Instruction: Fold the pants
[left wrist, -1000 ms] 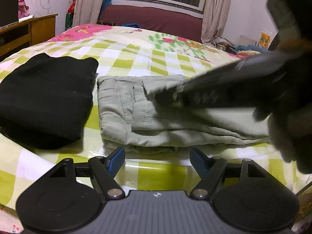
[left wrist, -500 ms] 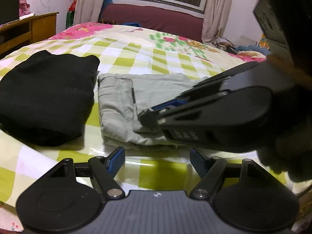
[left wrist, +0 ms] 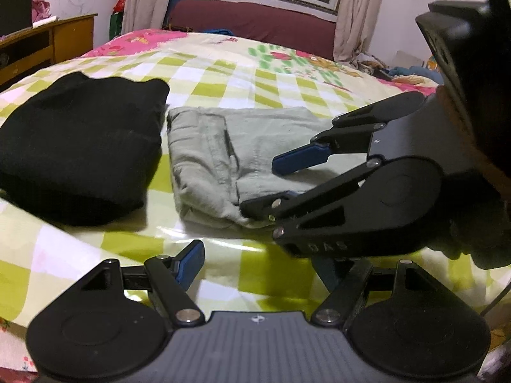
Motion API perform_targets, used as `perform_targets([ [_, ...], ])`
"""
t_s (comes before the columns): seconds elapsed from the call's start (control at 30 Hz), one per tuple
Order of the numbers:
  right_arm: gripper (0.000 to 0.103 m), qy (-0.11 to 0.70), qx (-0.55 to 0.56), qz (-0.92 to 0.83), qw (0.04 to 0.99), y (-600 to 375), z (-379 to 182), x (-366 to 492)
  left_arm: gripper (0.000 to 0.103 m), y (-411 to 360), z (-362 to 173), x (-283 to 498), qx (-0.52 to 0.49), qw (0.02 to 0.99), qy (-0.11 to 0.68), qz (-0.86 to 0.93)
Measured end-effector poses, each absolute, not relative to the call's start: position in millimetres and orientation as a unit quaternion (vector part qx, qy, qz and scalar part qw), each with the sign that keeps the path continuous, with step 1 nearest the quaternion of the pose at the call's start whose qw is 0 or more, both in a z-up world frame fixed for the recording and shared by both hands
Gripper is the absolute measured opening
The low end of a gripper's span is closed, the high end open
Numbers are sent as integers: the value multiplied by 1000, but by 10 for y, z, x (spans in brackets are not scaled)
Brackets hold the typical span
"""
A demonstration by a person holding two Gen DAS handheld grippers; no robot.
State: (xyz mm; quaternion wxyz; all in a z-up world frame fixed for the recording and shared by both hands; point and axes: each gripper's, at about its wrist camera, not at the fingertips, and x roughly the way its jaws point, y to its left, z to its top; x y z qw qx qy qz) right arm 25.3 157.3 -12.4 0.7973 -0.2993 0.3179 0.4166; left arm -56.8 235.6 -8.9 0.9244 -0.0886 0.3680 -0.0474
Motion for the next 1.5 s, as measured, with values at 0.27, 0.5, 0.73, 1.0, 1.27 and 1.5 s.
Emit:
perform_targets([
  [0.27, 47, 297, -318, 396, 808, 1631, -161, 170, 87, 2379, -93, -581, -87, 925, 365, -49],
  [0.5, 53, 289, -340, 400, 800, 1649, -237, 100, 87, 2327, -98, -658, -65, 925, 368, -68],
  [0.73, 34, 302, -296, 377, 824, 1565, -138, 223, 87, 2353, -55, -667, -74, 929, 354, -72],
  [1.0, 42, 289, -342, 407, 796, 1575, -202, 63, 87, 2292, -82, -661, -55, 926, 363, -87],
  [1.27, 43, 264, -385, 390, 794, 1549, -254, 12, 87, 2336, -85, -703, -57, 926, 362, -89],
  [1.5, 43, 261, -395, 377, 796, 1452, -213, 39, 87, 2317, -85, -682, -61, 927, 358, -91],
])
